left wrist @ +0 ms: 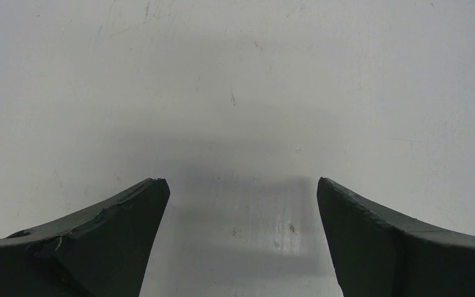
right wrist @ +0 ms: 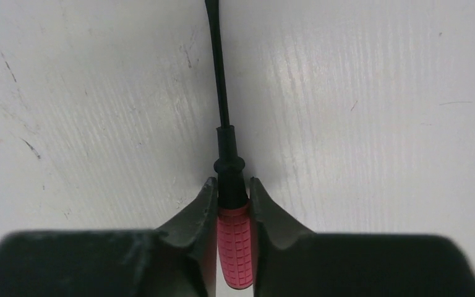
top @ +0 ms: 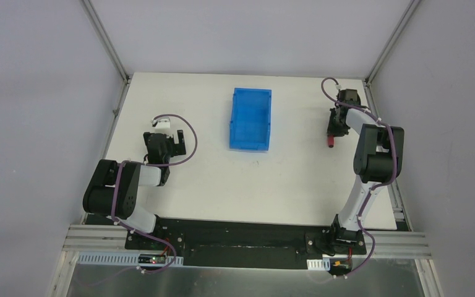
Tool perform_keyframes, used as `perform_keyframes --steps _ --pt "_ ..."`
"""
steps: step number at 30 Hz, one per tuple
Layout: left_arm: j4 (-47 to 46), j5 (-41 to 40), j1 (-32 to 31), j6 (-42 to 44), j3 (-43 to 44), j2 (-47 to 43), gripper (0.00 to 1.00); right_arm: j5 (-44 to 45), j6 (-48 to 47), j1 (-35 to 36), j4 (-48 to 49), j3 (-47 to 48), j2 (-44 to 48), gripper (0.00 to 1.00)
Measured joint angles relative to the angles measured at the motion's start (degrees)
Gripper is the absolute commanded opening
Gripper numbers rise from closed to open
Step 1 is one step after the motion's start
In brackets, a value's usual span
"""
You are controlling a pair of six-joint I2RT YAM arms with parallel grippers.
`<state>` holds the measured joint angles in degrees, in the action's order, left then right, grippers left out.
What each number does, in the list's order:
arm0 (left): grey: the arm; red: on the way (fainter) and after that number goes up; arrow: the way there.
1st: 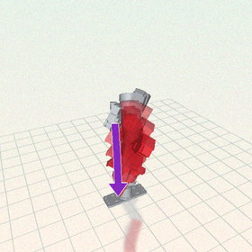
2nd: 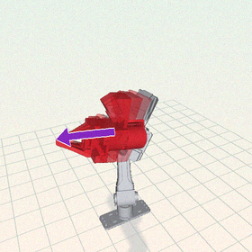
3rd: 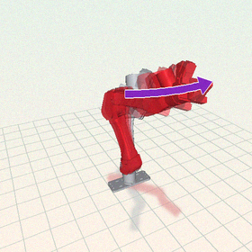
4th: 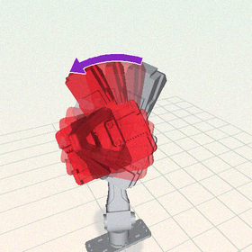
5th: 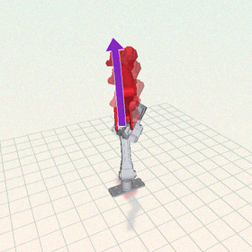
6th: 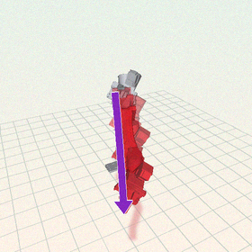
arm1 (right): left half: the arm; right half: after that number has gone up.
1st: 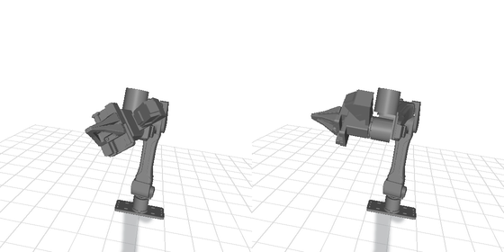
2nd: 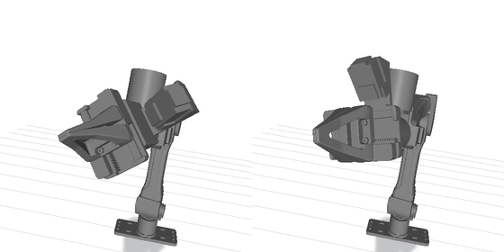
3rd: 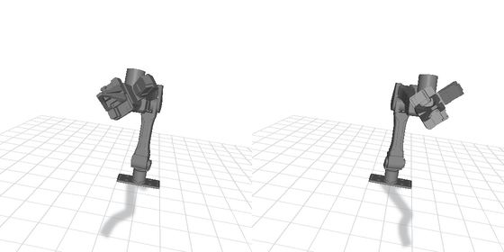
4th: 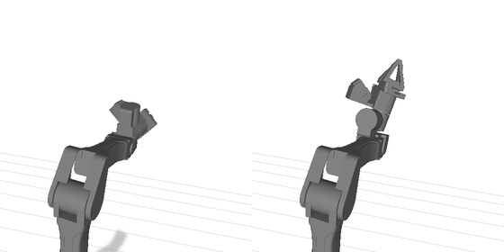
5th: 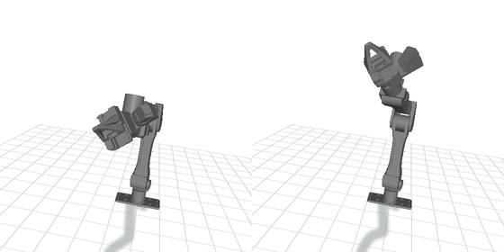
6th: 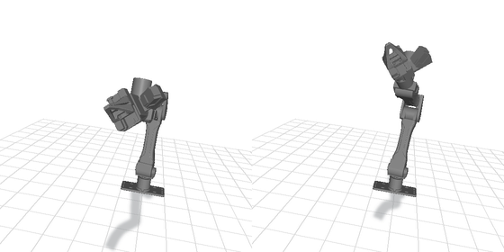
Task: Put the screwdriver in the bin
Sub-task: Pick up the screwdriver from the center of the board.
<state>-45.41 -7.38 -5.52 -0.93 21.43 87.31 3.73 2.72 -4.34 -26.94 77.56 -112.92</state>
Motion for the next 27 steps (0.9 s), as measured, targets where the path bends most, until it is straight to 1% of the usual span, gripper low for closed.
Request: perform_keyframes --steps 3,7,16,27 --pt "0.0 0.0 0.0 0.0 0.0 0.0 0.99 -0.02 -0.24 -0.02 -0.15 0.2 0.0 0.05" --pt "0.0 0.0 0.0 0.0 0.0 0.0 0.99 -0.04 -0.5 -0.02 -0.33 0.33 0.0 0.03" --pt "0.0 0.0 0.0 0.0 0.0 0.0 0.99 -0.52 -0.92 0.09 -2.16 0.98 1.01 0.03" --pt "0.0 0.0 0.0 0.0 0.0 0.0 0.99 0.0 -0.68 0.48 -8.55 6.16 10.56 0.05"
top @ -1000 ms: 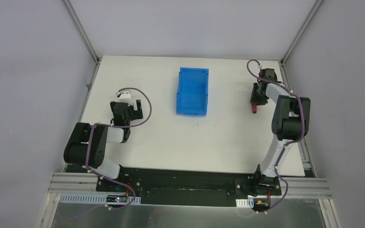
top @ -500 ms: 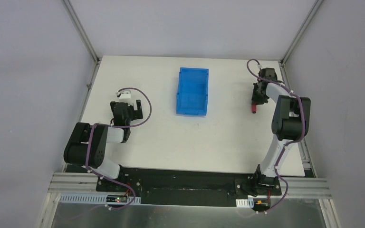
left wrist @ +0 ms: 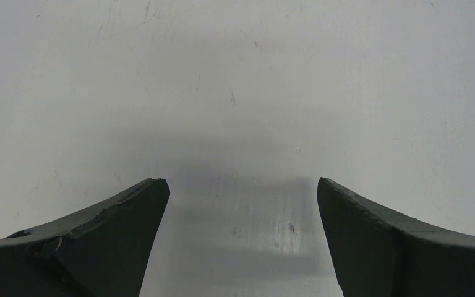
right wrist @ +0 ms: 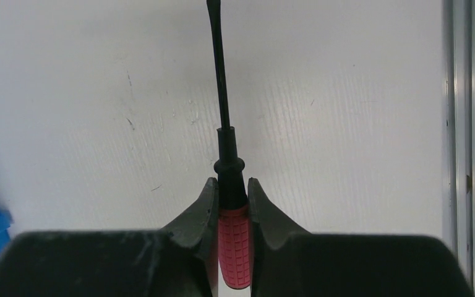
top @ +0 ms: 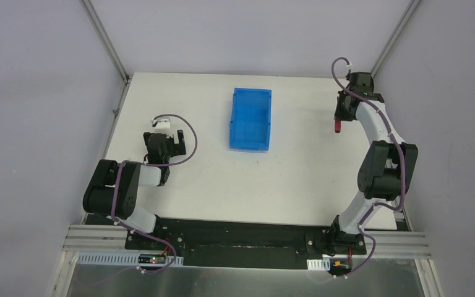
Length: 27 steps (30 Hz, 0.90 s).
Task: Put the screwdriver in the bin
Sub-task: Pick up the screwdriver from the center of the board, then place the screwdriver in the bin.
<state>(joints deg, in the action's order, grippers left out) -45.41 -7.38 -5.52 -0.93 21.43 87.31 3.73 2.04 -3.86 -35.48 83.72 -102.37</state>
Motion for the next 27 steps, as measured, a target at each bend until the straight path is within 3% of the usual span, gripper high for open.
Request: perform_keyframes --steps 6,16,27 --pt "0.0 0.0 0.0 0.0 0.0 0.0 0.99 -1.01 2.08 0.35 -2.86 1.33 4.04 0.07" --pt "0.0 0.0 0.0 0.0 0.0 0.0 0.99 -10.29 8.9 1.4 -4.22 1.57 11.04 0.08" --pt "0.0 0.0 0.0 0.0 0.0 0.0 0.99 -14.73 15.61 8.76 -2.71 1.57 12.72 0.1"
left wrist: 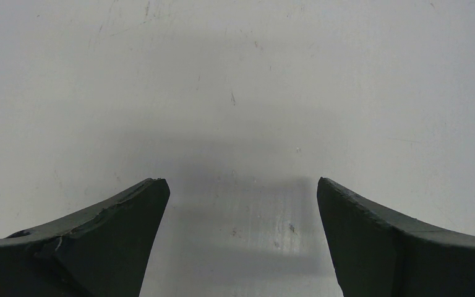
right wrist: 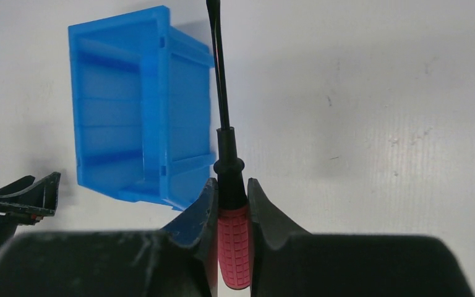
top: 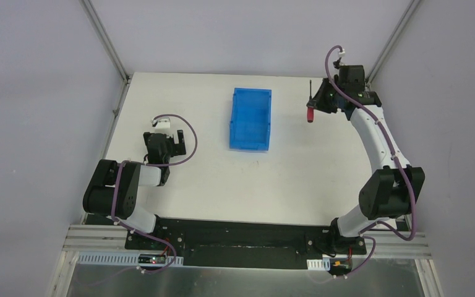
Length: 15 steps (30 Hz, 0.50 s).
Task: Put the screwdriver in the bin
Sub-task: Place the screwdriver in the bin.
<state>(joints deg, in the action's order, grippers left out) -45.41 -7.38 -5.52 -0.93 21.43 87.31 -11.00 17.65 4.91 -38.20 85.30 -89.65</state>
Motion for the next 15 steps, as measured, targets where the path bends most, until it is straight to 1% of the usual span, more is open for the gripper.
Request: perform_keyframes --steps 15 --pt "0.0 0.0 0.0 0.0 0.0 0.0 0.99 0.74 5.64 9.97 5.05 0.85 -0.11 0.1"
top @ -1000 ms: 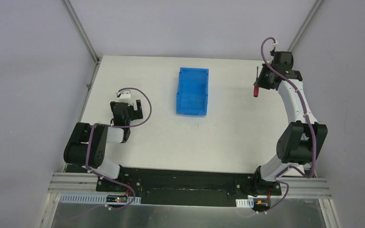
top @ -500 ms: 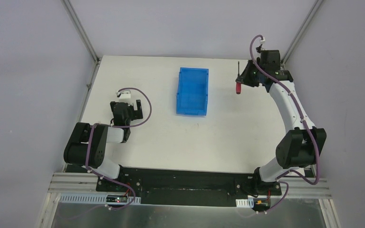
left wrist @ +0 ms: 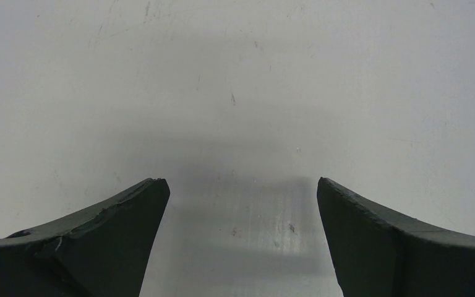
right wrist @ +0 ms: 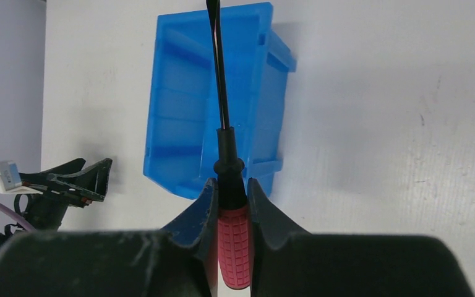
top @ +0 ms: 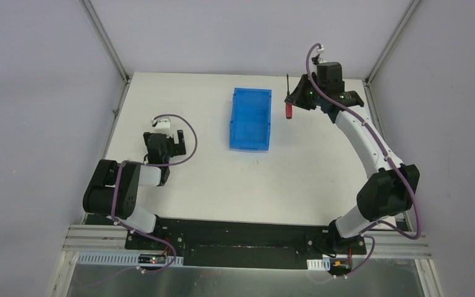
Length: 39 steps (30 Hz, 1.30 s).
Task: Put the screwdriver in the bin
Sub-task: Place the screwdriver in the bin.
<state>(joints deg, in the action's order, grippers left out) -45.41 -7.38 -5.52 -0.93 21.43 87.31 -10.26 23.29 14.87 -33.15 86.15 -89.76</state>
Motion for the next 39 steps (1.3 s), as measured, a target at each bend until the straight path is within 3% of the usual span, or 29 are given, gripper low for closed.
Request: perform_keyframes --steps 20,39 --pt "0.0 0.0 0.02 0.0 0.0 0.0 0.99 8.09 5.6 12.48 5.68 6.01 -12.98 0.11" --pt "0.0 0.0 0.0 0.0 0.0 0.0 0.99 18.49 7.04 17.29 6.29 8.66 -22.58 0.11"
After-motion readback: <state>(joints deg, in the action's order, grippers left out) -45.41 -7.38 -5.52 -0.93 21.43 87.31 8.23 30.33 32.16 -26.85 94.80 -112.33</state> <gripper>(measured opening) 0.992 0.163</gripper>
